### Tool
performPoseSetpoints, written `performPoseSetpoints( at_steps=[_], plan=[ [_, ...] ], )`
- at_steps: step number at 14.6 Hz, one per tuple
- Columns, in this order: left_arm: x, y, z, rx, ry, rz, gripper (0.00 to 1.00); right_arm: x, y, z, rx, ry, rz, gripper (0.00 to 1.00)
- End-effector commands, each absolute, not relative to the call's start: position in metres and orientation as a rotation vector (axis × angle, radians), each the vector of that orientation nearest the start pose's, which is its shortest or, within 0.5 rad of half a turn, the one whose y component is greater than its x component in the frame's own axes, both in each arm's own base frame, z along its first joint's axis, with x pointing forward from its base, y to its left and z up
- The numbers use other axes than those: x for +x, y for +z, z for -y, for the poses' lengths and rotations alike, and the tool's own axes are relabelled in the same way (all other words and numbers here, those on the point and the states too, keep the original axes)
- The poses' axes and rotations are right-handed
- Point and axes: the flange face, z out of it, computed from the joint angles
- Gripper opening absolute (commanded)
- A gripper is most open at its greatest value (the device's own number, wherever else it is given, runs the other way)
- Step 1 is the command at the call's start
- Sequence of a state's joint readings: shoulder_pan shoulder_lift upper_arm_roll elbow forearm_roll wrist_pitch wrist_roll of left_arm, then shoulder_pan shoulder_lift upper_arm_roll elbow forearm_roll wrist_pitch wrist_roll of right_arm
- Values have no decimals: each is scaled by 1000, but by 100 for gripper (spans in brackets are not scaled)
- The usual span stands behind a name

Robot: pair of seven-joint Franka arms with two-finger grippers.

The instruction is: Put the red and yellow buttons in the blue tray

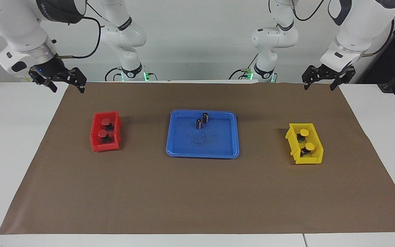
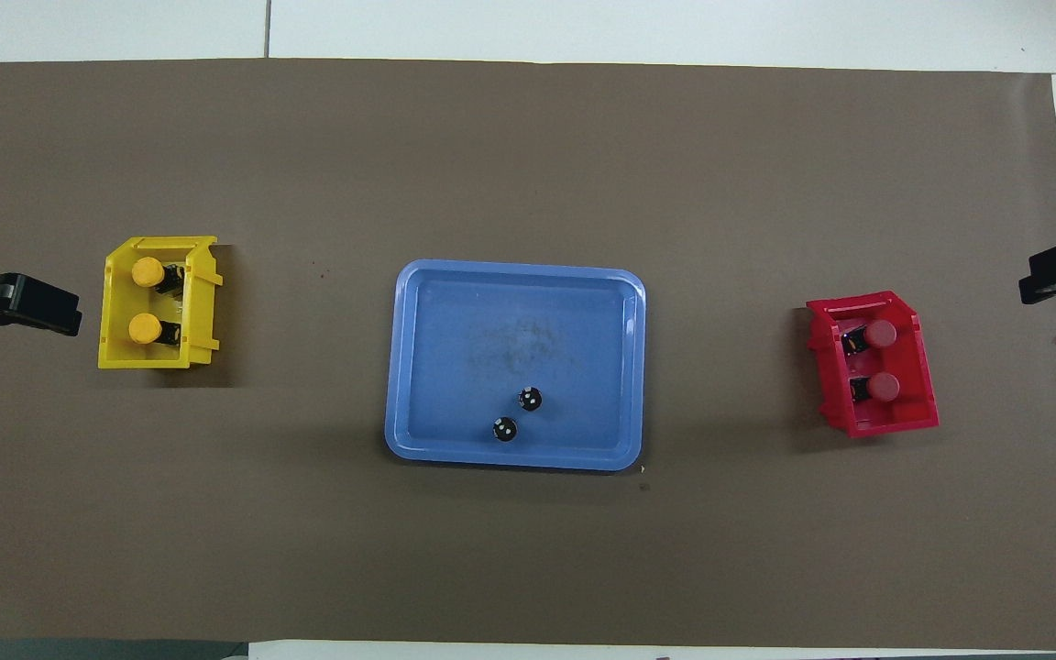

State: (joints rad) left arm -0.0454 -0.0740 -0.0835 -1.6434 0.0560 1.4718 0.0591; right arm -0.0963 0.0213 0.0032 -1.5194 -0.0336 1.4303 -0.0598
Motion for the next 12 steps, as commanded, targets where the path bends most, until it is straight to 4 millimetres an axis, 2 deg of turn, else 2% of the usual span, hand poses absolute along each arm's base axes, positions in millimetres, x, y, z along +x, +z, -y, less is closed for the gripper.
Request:
performPoseSetpoints(
  at_steps=[1, 9, 12],
  plan=[
    [508, 624, 58, -3038, 155, -275, 100, 538, 624, 59, -3163, 166, -91, 100],
    [507, 624, 59, -3038, 155, -277, 100, 538, 624, 62, -3162, 153, -45, 100],
    [508, 624, 58, -3038, 153, -275, 100, 544, 624, 54, -3166, 106, -7, 100]
  ],
)
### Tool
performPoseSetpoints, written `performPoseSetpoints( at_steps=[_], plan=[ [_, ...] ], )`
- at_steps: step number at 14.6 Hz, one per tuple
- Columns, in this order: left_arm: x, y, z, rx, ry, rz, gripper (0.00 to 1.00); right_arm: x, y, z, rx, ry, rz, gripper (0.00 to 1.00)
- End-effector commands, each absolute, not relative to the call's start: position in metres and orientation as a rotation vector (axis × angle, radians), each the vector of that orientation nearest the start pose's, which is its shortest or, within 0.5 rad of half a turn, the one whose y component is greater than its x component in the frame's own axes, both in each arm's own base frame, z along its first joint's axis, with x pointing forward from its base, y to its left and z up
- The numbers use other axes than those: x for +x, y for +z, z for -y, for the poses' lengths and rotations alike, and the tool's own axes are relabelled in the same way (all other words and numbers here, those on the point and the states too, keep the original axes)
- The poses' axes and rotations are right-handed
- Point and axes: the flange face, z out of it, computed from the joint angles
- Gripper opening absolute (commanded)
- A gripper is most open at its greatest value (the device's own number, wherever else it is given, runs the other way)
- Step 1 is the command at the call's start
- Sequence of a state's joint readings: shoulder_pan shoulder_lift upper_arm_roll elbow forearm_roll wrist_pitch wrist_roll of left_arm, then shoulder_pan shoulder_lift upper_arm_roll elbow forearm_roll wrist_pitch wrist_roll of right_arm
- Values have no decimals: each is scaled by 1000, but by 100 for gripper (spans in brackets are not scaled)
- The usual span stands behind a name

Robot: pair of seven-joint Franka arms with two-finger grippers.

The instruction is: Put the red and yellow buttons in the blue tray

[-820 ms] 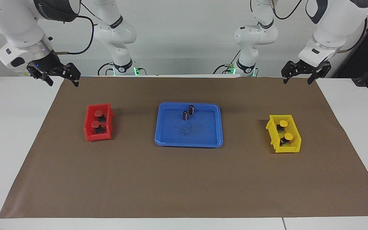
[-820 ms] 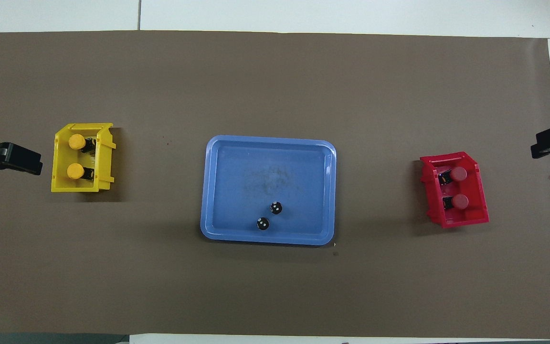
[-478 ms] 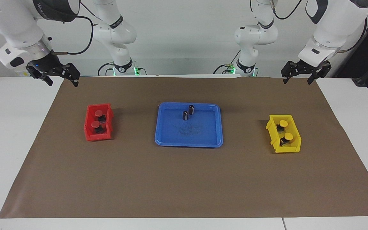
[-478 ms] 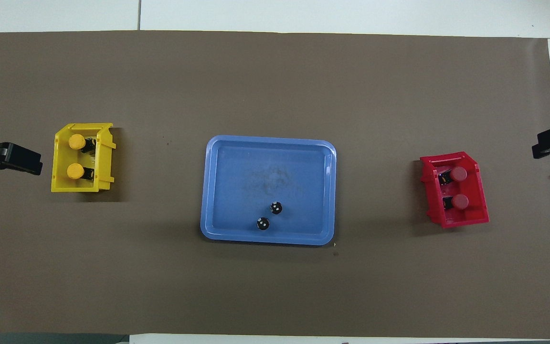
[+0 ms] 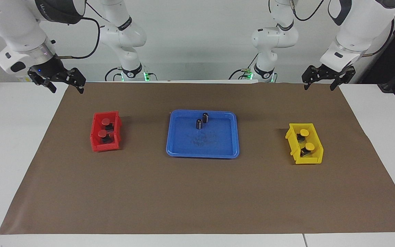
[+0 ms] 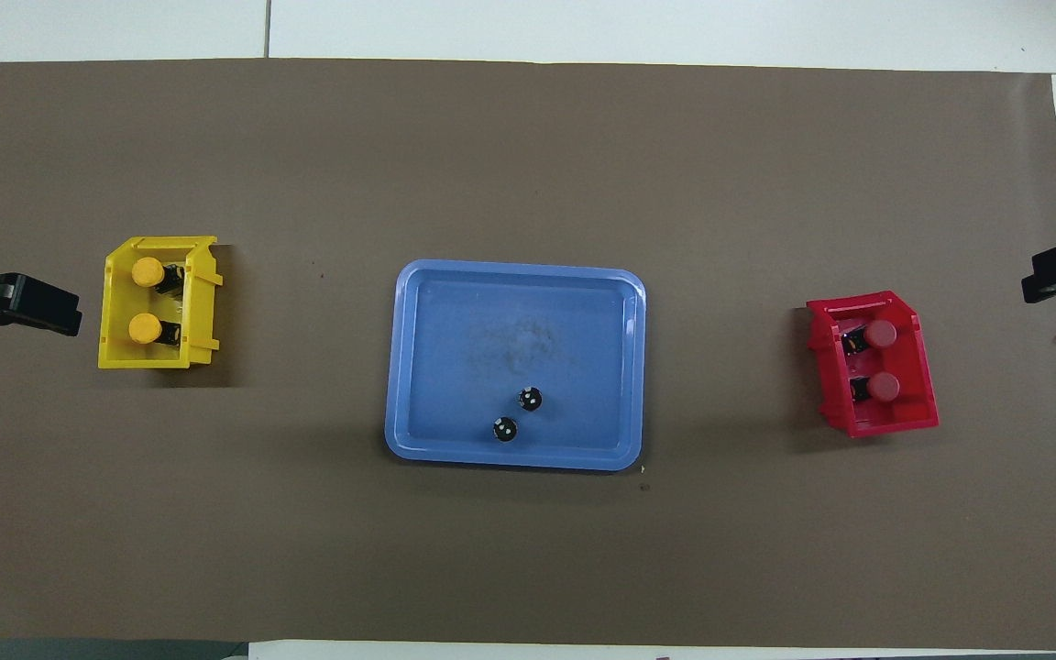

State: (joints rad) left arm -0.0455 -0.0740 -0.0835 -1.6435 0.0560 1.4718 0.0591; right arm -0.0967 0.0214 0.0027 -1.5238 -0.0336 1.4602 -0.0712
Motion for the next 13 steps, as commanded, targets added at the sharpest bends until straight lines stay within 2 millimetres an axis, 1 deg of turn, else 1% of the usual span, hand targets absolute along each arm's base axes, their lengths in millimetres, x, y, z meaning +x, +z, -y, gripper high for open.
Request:
performPoseSetpoints(
  at_steps=[1, 2, 3, 5, 6, 8, 10, 13],
  plan=[
    [508, 624, 58, -3038, 155, -275, 100, 545, 624, 55, -3167, 94, -4, 98],
    [507, 624, 59, -3038, 155, -277, 100, 545, 621, 57, -3167, 87, -9, 96],
    [508, 624, 58, -3038, 155, -275, 100, 546, 614, 56, -3168, 82, -5, 96],
    [508, 624, 58, -3038, 155, -275, 100, 549, 595, 53, -3165, 18, 5, 96],
    [508, 624, 58, -3038, 155, -275, 100, 552, 577, 52, -3150, 11, 4, 96],
    [508, 624, 58, -3038, 155, -275, 100, 558, 548, 51, -3123, -12, -4, 96],
    [508, 624, 58, -3038, 155, -275, 100, 566, 510, 51, -3124, -22, -4, 96],
    [508, 624, 58, -3038, 155, -275, 100, 559, 454, 46, -3123, -53, -6, 96]
  ],
)
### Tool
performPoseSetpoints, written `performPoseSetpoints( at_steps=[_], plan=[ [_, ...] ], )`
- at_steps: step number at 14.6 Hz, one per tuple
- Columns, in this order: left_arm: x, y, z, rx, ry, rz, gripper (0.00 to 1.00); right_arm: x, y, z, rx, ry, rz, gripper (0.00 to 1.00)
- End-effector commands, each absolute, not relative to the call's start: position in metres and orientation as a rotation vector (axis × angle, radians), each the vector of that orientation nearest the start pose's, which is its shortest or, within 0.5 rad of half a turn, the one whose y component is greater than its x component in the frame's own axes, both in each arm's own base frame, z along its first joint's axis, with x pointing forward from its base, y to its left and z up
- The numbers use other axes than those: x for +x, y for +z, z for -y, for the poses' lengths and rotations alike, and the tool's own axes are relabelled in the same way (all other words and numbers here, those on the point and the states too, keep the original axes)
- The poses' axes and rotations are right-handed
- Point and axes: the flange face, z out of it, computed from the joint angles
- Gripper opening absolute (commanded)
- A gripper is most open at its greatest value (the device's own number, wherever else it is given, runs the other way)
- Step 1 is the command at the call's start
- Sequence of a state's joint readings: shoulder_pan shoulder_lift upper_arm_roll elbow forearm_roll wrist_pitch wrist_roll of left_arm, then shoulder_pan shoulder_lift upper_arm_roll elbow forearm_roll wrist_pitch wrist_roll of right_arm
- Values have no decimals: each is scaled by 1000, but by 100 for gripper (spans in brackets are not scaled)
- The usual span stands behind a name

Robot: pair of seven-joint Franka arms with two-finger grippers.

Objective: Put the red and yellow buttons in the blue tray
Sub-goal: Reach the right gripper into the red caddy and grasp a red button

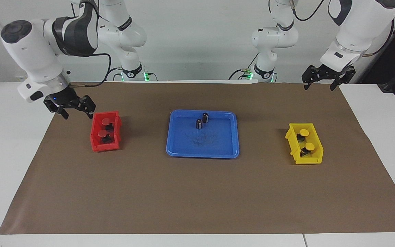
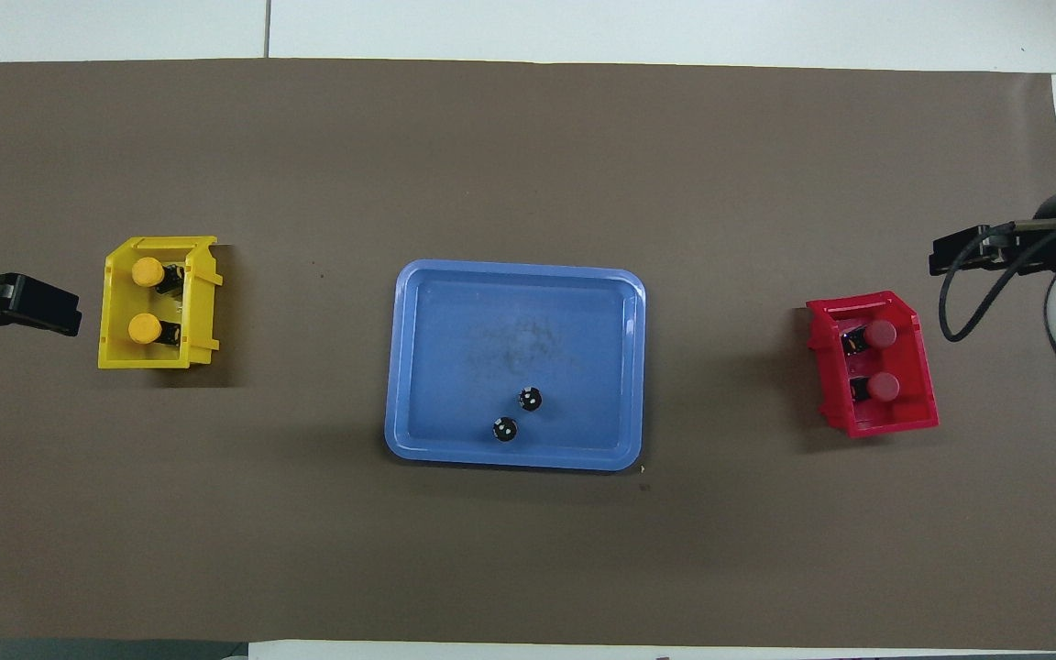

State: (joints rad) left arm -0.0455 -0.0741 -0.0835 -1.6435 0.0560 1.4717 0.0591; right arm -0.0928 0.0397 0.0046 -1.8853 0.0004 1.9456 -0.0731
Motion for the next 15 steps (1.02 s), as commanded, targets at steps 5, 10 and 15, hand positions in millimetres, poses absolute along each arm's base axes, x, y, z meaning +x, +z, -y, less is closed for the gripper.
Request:
performPoseSetpoints(
  at_steps=[5, 10, 15],
  plan=[
    [508, 624, 58, -3038, 155, -275, 100, 541, 388, 42, -3124, -34, -2, 88],
    [507, 624, 59, -3038, 157, -275, 100, 523, 368, 40, -3126, -50, 6, 83],
    [508, 624, 60, -3038, 150, -275, 100, 518, 360, 40, -3127, -67, 5, 74]
  ],
)
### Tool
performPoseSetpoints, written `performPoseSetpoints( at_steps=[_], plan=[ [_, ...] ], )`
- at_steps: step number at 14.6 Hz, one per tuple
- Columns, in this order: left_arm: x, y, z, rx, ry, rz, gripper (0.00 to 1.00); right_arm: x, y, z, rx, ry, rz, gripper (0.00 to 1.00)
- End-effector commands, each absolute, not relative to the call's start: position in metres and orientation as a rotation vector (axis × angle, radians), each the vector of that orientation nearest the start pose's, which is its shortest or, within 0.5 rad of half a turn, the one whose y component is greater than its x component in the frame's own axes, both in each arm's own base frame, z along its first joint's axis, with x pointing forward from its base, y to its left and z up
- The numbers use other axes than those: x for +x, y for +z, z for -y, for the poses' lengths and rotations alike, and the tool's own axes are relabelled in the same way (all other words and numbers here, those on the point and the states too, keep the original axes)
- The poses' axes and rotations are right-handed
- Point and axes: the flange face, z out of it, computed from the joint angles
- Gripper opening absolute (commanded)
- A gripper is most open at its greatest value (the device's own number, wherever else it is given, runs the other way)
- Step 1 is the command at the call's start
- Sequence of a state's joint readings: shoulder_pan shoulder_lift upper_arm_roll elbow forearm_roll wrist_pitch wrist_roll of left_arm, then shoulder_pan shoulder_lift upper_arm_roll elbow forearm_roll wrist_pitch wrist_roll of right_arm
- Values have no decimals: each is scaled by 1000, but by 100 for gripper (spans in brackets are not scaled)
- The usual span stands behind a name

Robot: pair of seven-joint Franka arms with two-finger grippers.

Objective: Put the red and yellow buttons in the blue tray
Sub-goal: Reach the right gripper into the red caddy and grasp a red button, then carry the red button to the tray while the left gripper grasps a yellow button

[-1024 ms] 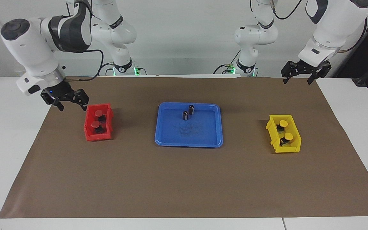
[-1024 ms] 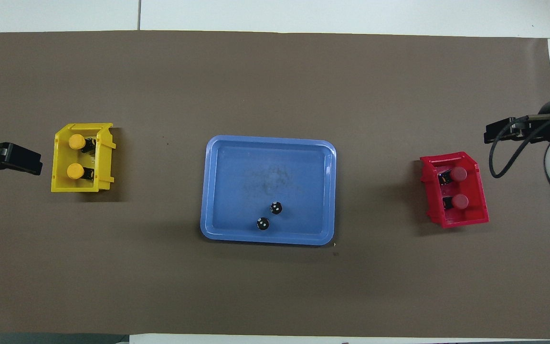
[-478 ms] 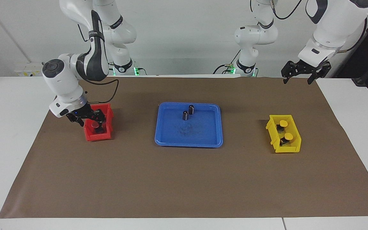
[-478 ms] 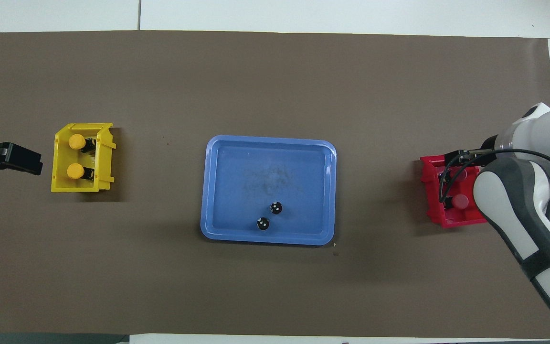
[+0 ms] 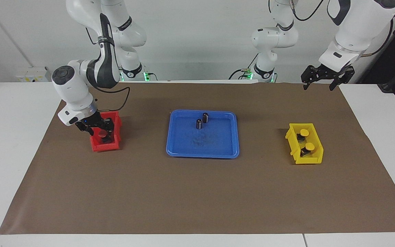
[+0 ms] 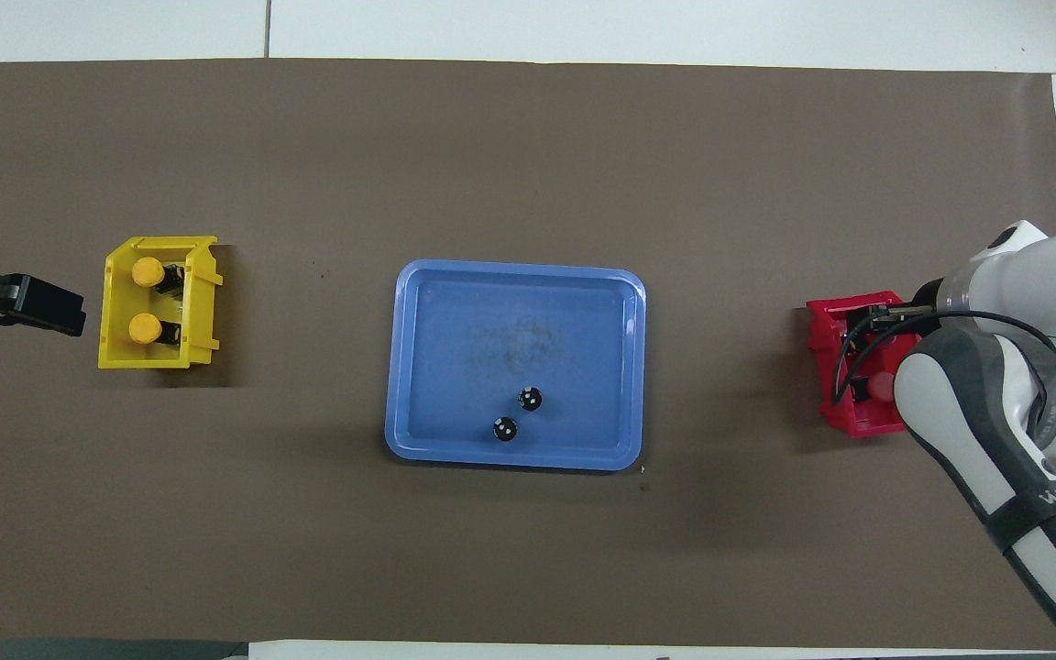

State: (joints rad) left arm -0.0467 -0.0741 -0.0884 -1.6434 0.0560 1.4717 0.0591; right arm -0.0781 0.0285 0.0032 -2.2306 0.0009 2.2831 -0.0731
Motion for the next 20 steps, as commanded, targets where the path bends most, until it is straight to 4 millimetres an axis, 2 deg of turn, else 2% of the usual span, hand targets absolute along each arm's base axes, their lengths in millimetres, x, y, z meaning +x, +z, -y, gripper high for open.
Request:
performPoseSetpoints(
  at_steps=[1, 3, 6, 7, 10, 12, 14, 17, 19, 20],
  plan=[
    [508, 623, 56, -3040, 153, -255, 100, 518, 357, 41, -3127, -60, 5, 72],
    [508, 623, 51, -3047, 161, -185, 100, 519, 353, 40, -3128, -52, 9, 71],
    [508, 623, 53, -3047, 160, -187, 100, 518, 351, 40, -3127, -48, 9, 62],
    [508, 624, 53, -3051, 156, -185, 100, 517, 350, 40, -3127, -45, 21, 56],
    [508, 623, 53, -3064, 158, -180, 100, 517, 351, 42, -3128, -43, 40, 20],
    [508, 623, 52, -3065, 158, -183, 100, 523, 358, 41, -3128, -36, 49, 17],
    [509, 623, 50, -3077, 158, -173, 100, 544, 382, 37, -3126, 14, 69, 17],
    [510, 610, 41, -3084, 93, -132, 100, 590, 446, 16, -3121, 99, 122, 17],
    [516, 577, 31, -3089, 20, -102, 95, 615, 482, -33, -3120, 65, 95, 17],
    [522, 558, 31, -3091, -11, -106, 91, 622, 490, -63, -3121, 39, 16, 17]
  ],
)
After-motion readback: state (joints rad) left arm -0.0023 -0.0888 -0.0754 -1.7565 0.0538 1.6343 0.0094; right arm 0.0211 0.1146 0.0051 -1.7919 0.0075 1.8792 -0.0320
